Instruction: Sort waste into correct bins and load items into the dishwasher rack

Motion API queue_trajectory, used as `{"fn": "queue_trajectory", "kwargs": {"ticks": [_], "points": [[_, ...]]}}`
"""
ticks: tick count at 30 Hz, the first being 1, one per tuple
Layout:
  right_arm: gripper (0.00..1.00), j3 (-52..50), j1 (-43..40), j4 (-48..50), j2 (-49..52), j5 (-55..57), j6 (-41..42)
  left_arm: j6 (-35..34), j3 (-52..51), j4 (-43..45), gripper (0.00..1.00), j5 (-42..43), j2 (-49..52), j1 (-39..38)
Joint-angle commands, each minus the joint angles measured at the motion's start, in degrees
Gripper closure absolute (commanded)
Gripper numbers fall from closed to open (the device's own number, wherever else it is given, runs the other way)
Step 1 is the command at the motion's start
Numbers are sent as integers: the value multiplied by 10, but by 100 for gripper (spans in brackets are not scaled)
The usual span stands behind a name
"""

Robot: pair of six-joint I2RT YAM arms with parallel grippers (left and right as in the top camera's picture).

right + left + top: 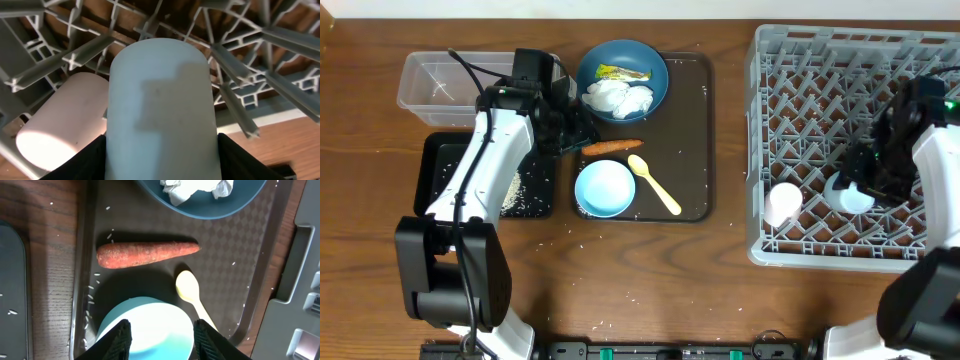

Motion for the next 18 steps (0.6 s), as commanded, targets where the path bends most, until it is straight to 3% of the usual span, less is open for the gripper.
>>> {"fn": "queue_trajectory", "kwargs": {"ticks": [1, 2, 6, 18], "points": [[42, 2, -3, -2, 12, -8, -9, 14, 2, -2, 56, -10, -6, 1], [28, 2, -4, -2, 15, -8, -9, 14, 2, -3, 57, -10, -6, 1], [2, 2, -4, 3, 15, -8, -6, 14, 2, -3, 57, -10, -6, 1], [1, 96, 14, 3, -11, -115, -43, 14, 2, -3, 56, -10, -6, 0]]}}
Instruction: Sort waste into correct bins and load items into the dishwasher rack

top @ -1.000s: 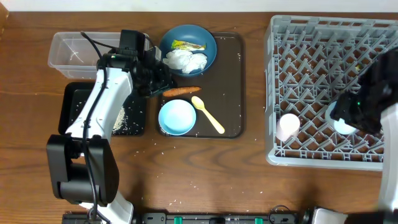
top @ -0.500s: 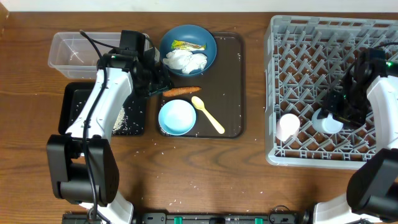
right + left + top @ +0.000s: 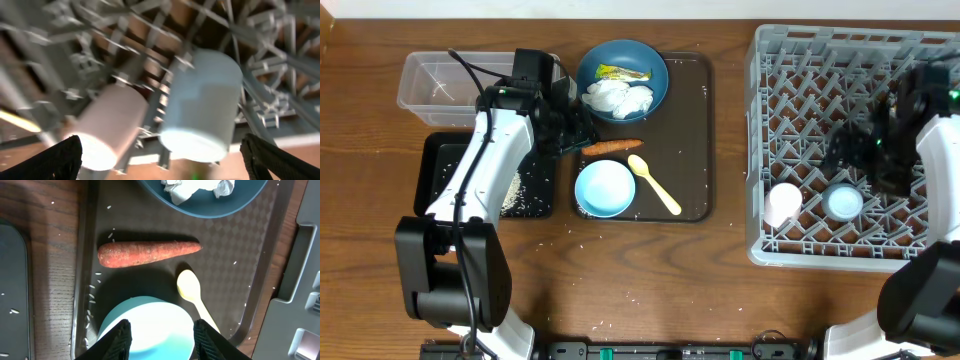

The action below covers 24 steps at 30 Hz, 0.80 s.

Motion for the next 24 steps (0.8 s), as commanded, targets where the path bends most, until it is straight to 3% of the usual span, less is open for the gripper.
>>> {"fn": "queue_trajectory", "kwargs": {"ticks": [1, 11, 15, 24], "points": [[1, 51, 21, 2, -28, -56, -30, 12, 2, -2, 57, -9, -6, -1], [8, 106, 176, 111, -88, -56, -13, 40, 2, -4, 57, -23, -6, -30], [9, 106, 249, 155, -79, -43, 17, 40, 2, -7, 57, -46, -6, -43], [17, 106, 324, 236, -31, -25, 94, 11, 2, -21, 57, -80, -6, -47]]}}
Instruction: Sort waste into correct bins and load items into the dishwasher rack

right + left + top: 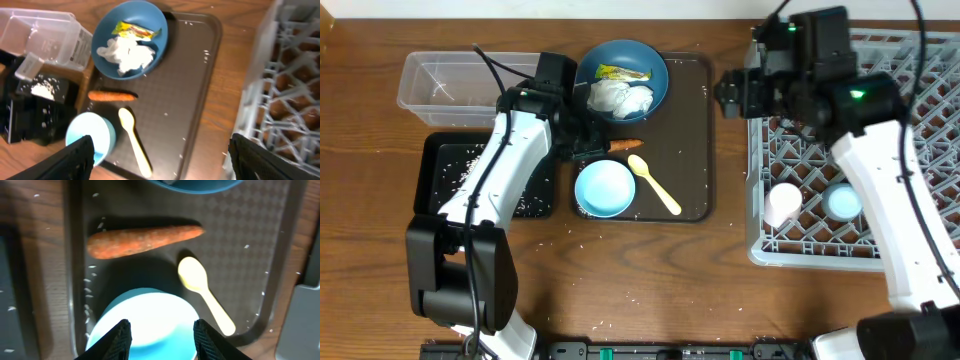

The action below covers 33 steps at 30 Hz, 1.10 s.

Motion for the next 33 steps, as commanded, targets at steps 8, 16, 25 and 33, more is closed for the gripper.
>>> {"fn": "queue_trajectory", "kwargs": {"ticks": [8, 16, 25, 33], "points": [[20, 6, 67, 78, 76, 97, 128, -27, 2, -12, 57, -43, -6, 0], [33, 6, 112, 224, 177, 154, 192, -49, 2, -16, 61, -72, -32, 8], [36, 6, 121, 327, 300, 158, 236, -50, 2, -36, 61, -149, -145, 24], [35, 6, 122, 325, 317, 198, 236, -50, 2, -57, 60, -216, -189, 24]]}}
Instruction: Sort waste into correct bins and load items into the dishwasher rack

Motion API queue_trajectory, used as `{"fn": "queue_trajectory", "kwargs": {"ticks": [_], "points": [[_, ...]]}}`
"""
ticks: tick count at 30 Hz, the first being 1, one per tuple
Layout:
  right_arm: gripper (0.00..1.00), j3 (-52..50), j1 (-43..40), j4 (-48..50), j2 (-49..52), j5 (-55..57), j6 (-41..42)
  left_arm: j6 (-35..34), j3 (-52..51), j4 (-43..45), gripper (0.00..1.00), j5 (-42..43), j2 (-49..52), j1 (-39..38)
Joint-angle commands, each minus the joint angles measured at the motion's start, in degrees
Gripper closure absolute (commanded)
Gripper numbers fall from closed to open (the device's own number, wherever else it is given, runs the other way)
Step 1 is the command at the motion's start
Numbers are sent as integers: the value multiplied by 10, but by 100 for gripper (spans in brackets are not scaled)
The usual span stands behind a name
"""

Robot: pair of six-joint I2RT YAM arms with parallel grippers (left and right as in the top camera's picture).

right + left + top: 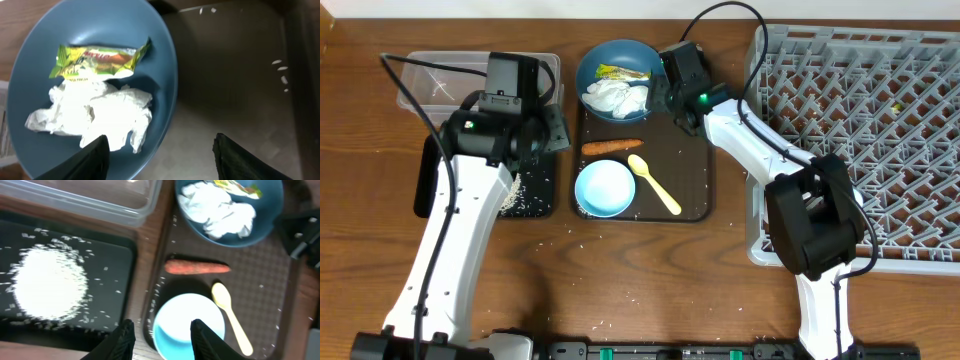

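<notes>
A blue plate [658, 62] at the back of the brown tray [688, 150] holds a green-yellow wrapper [97, 60] and crumpled white tissue [95, 115]. In front of it lie a carrot [611, 146], a light blue bowl [605, 188] and a yellow spoon [655, 185]. My right gripper [165, 160] hangs open over the plate's right rim, nothing between its fingers. My left gripper [162, 340] is open and high above the tray's left edge, by the bowl [187, 325]. The grey dishwasher rack [880, 120] stands at the right.
A clear plastic bin [440, 75] stands at the back left. In front of it is a black tray [432, 180] with spilled rice [50, 280]. My right arm reaches from the rack's front left corner across the brown tray. Rice grains lie scattered on the wood.
My right gripper has gone from the rack's back left corner to the blue plate's right rim. My left gripper, then low over the carrot and bowl, is now higher and further left.
At first my right gripper held a pale blue cup in the rack beside a white cup. Then it was open and the cup stood there. It then hung over the rack's edge, and now over the plate. My left gripper stayed open near the carrot throughout.
</notes>
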Motion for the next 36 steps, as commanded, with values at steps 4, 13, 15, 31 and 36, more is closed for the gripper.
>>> {"fn": "queue_trajectory", "kwargs": {"ticks": [4, 13, 15, 31, 36], "points": [[35, 6, 3, 1, 13, 31, 10, -7, 2, -4, 60, -36, 2, 1], [36, 6, 3, 7, 29, 31, 15, -7, 2, -7, 60, -36, 2, 1], [37, 6, 3, 10, 31, 32, 15, -7, 2, -7, 60, -36, 2, 1], [41, 6, 4, 13, 73, 10, 14, -7, 2, -11, 60, -36, 2, 1], [41, 6, 3, -11, 62, -24, 12, -7, 2, -11, 60, -36, 2, 1]]}}
